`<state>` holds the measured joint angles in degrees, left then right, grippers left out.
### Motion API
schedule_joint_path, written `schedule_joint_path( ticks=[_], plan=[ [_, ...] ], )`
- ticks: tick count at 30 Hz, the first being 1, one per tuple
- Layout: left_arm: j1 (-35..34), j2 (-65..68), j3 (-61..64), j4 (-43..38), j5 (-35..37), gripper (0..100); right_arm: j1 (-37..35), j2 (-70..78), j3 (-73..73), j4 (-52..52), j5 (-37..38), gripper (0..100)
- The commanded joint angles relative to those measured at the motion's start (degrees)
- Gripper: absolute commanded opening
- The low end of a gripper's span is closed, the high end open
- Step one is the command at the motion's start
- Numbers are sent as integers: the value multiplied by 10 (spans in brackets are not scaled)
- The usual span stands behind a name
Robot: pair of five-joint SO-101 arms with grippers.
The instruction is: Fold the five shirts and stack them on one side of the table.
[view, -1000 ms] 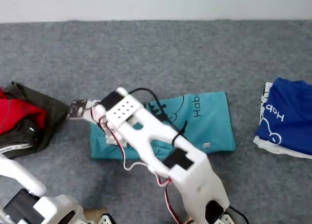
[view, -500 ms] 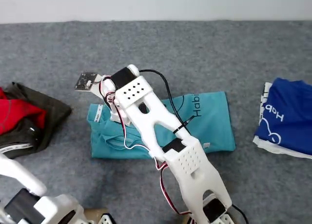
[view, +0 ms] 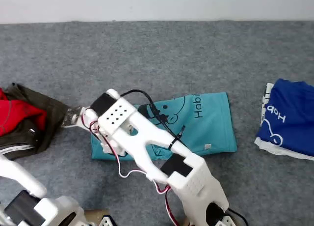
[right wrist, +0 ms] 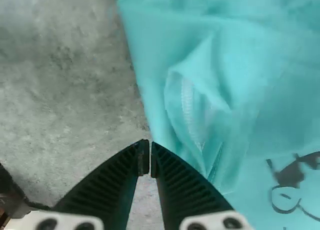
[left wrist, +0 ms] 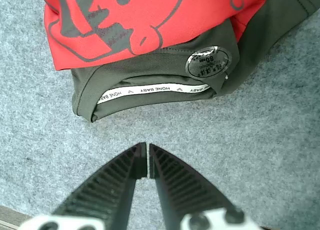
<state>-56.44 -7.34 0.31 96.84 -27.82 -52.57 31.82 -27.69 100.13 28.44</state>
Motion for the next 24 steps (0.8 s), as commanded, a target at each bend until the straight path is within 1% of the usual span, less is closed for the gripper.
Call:
schedule_joint_path(
  ticks=[1, 5, 7, 13, 15, 19, 21, 24],
  plan=[
    [2, -27, -26, 3, -5, 19, 21, 8, -3, -22, -3, 9],
    [2, -27, -26, 3, -5, 19, 73, 39, -4, -81, 33, 9],
    [2, -27, -26, 3, -5, 19, 93, 44, -11, -96, 36, 9],
    [2, -27, -26, 3, -5, 19, 137, 73, -61, -92, 34, 9],
    [2, -27, -26, 3, -5, 19, 133, 70, -92, -57, 33, 9],
    [2, -27, -26, 3, -5, 19, 96, 63, -157, 21, 32, 9],
    [2, -27, -26, 3, -5, 19, 79, 58, -164, 28, 25, 9],
    [3, -27, -26, 3, -5, 19, 67, 42, -164, 29, -6, 9]
  ],
)
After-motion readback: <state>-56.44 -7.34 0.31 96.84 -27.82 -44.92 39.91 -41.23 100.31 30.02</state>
